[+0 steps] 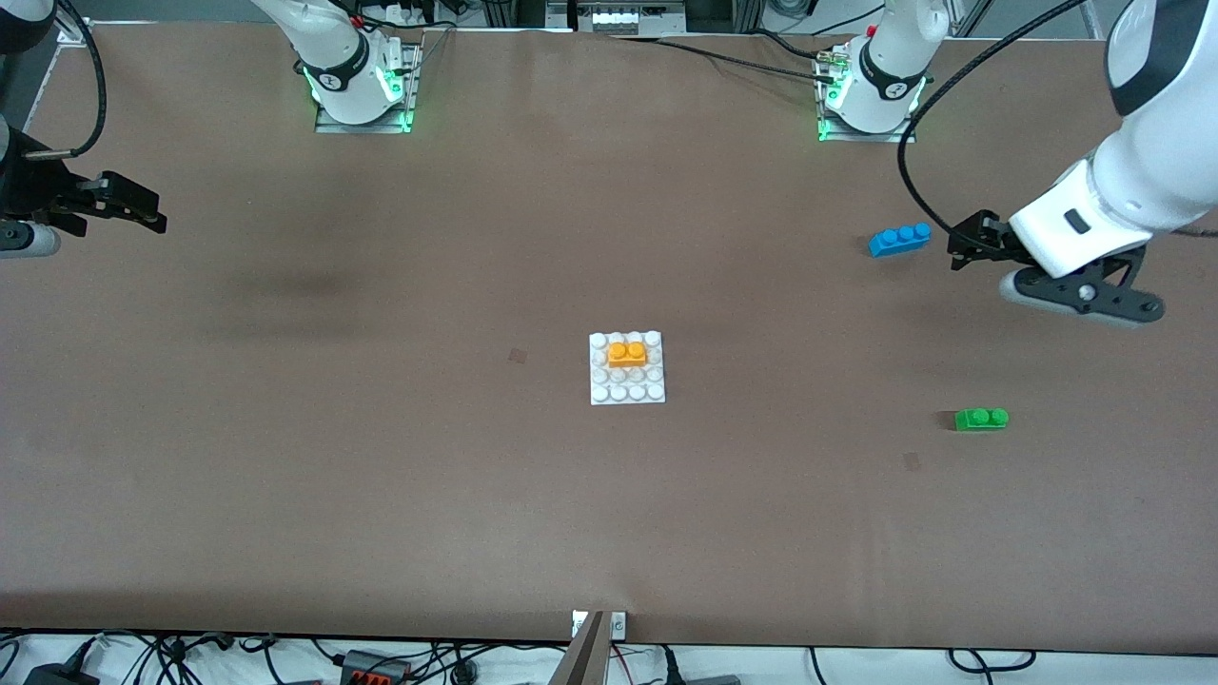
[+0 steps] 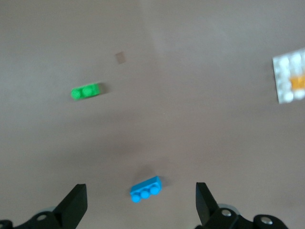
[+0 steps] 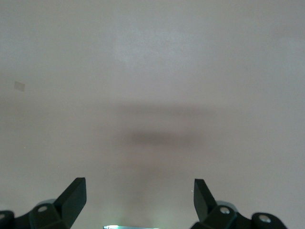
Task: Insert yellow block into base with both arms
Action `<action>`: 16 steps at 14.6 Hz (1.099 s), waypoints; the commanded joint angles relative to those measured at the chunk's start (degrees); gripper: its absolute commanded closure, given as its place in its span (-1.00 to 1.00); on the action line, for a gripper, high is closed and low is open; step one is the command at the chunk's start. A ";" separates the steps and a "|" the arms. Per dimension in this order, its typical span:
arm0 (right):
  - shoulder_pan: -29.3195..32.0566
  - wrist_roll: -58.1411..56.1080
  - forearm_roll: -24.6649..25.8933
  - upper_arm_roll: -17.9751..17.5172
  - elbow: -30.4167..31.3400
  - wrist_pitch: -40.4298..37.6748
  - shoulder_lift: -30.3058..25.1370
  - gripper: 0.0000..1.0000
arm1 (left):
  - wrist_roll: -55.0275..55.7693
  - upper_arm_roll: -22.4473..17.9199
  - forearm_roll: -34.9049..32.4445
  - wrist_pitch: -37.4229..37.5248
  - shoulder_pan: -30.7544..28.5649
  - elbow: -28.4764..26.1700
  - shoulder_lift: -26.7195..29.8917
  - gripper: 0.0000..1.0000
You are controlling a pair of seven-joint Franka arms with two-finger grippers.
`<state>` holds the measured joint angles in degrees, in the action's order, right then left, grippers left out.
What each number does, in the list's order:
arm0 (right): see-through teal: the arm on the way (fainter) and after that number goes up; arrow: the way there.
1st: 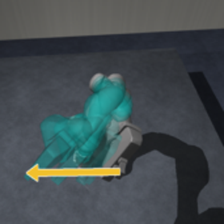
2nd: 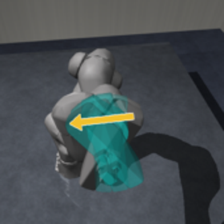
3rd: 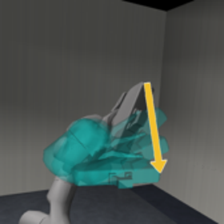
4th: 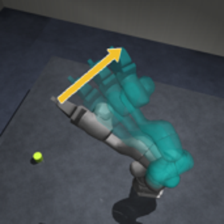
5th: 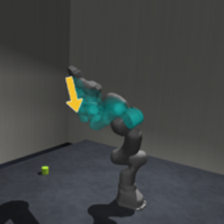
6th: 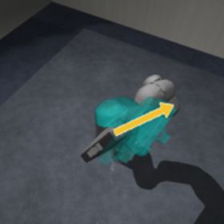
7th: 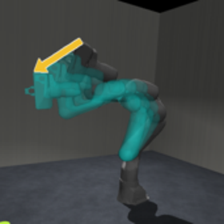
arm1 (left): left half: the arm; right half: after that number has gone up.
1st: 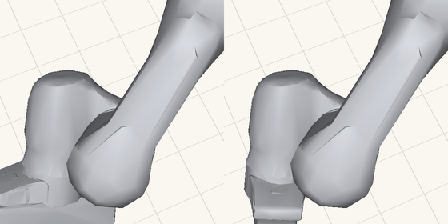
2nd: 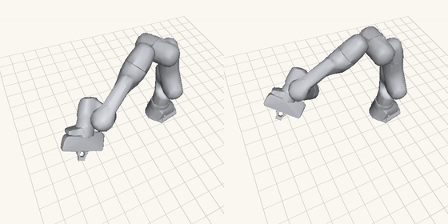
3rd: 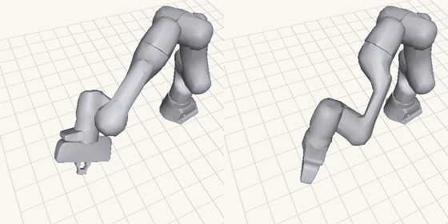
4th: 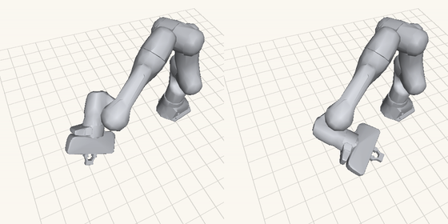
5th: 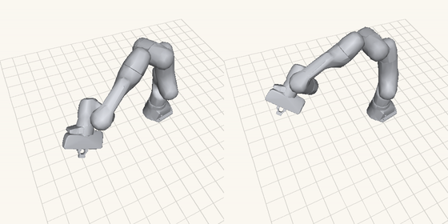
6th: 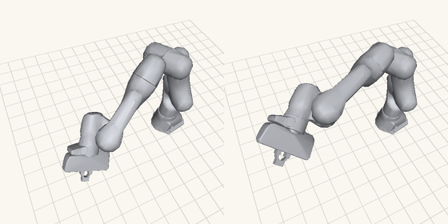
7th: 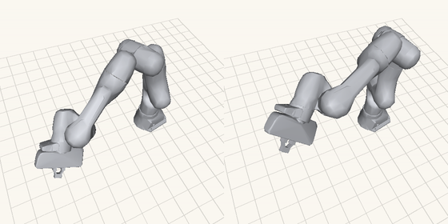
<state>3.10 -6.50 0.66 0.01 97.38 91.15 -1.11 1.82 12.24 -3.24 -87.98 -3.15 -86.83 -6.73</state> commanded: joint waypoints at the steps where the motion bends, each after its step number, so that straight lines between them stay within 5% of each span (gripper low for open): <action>1: -0.38 3.93 0.22 -0.10 -1.49 -1.06 -0.21 -1.00 | 8.01 -0.03 2.97 -0.35 -0.98 -2.55 2.68 -1.00; 4: -0.29 6.59 0.13 -0.01 -1.49 -1.06 -0.21 -1.00 | 7.50 -0.03 5.18 -7.88 -2.39 -7.45 4.26 -1.00; 16: -0.46 6.42 0.13 -0.10 -1.58 -0.97 -0.03 -1.00 | 10.13 -0.11 5.62 -5.09 -2.39 -7.91 5.67 -1.00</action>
<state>3.00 -1.19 0.66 -0.01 96.73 91.15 -1.12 11.30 12.04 0.93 -93.11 -4.95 -93.23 -2.66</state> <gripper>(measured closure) 0.000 0.000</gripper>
